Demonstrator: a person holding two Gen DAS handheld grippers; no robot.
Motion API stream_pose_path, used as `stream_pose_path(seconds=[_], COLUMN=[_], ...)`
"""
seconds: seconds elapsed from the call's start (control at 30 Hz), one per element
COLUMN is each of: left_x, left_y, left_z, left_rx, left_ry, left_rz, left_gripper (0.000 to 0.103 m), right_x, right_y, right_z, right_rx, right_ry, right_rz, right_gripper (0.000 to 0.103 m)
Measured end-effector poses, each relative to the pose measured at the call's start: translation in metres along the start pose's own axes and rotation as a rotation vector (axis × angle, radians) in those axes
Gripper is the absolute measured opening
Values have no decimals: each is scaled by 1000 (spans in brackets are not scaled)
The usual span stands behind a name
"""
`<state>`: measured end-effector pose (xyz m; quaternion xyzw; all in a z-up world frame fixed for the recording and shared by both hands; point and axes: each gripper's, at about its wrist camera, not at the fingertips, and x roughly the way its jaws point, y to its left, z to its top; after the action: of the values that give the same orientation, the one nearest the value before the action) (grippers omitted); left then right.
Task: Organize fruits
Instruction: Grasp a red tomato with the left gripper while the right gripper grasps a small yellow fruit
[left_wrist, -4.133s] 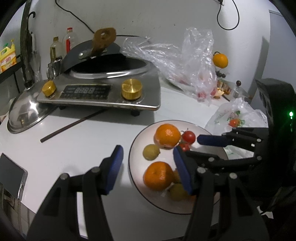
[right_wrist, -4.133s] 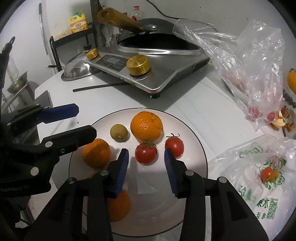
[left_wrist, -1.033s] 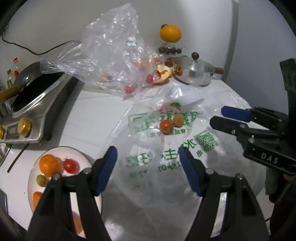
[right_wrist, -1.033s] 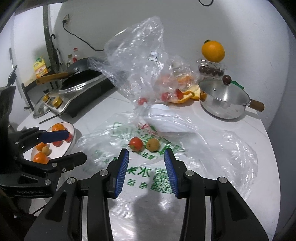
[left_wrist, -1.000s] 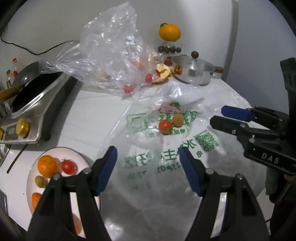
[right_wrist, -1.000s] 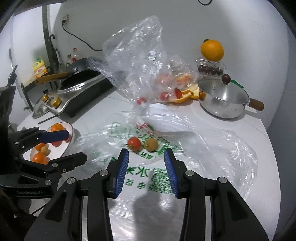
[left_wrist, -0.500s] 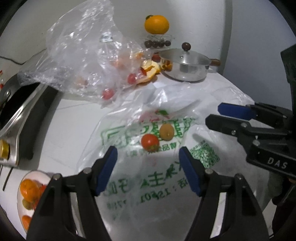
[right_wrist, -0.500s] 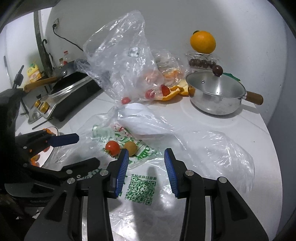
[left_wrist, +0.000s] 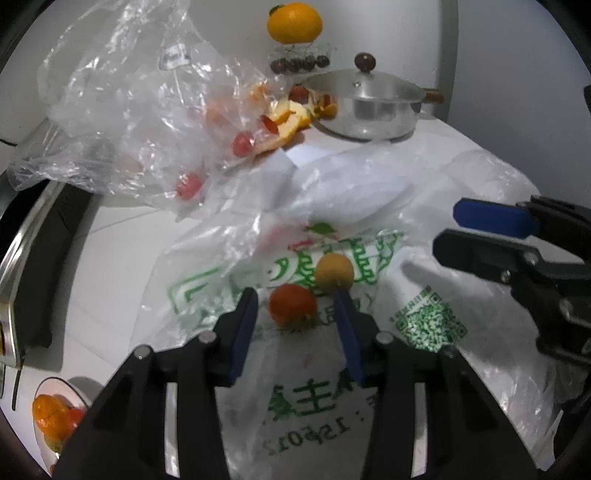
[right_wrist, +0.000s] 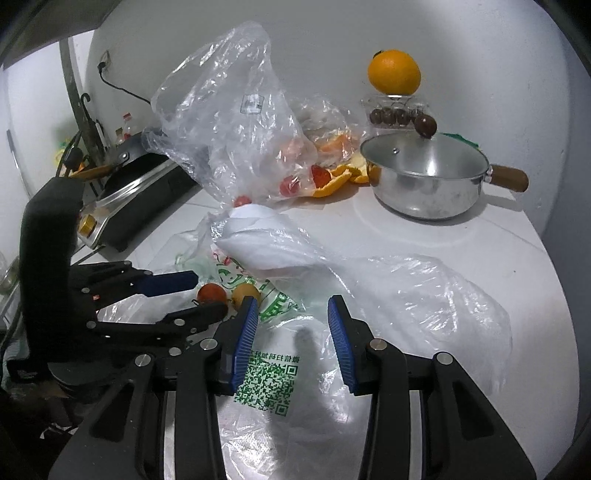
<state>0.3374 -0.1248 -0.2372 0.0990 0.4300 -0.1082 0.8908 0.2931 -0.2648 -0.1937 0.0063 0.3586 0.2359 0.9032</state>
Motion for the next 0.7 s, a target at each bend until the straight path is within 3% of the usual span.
stream_pose_path(seconds=[0.27, 0.7], left_x=[9, -30], left_y=[1, 15], left_z=[0, -8], left_rx=[6, -11], left_ry=[15, -62], left_rz=[-8, -49], left_gripper=[29, 29], right_x=[7, 18], right_y=[1, 25], right_z=[1, 7], right_rx=[-8, -51], right_ry=[15, 43], right_rz=[-1, -10], right_gripper=[42, 41])
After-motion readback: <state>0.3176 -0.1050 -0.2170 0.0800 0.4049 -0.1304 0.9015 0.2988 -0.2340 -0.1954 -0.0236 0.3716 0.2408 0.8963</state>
